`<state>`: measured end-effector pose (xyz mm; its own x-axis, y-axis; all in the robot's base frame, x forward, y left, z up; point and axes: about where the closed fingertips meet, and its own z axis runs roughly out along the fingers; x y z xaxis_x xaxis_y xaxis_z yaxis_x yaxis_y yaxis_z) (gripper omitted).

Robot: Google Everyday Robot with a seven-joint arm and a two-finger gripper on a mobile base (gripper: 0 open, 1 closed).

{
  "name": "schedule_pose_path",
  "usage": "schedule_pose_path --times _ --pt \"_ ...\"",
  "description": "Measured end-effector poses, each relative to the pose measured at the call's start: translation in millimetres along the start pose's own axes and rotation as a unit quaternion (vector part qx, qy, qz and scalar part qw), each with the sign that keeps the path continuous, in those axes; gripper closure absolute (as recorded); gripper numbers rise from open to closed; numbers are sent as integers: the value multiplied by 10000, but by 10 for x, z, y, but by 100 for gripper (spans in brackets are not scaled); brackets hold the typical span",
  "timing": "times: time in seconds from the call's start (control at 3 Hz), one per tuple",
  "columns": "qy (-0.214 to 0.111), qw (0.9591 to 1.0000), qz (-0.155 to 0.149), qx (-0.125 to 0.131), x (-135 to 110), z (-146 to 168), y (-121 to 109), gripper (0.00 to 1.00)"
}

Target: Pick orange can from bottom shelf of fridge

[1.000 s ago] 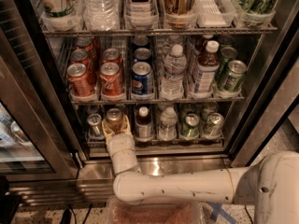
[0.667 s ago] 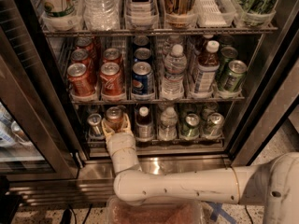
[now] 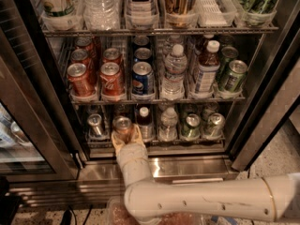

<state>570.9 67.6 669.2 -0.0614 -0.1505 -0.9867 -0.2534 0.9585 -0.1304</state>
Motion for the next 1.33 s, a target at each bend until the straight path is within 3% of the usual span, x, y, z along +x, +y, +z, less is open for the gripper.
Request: schedule_pose_path --times 0.33,0.67,1.0,1.33 --pt "500 9986 -61 -187 52 -252 -116 100" --pt "777 9962 -119 -382 1 -335 -343 100" --pt "1123 9925 -215 -425 -9 -259 -758 100" --pt "1671 9813 -487 -826 123 -201 -1009 100"
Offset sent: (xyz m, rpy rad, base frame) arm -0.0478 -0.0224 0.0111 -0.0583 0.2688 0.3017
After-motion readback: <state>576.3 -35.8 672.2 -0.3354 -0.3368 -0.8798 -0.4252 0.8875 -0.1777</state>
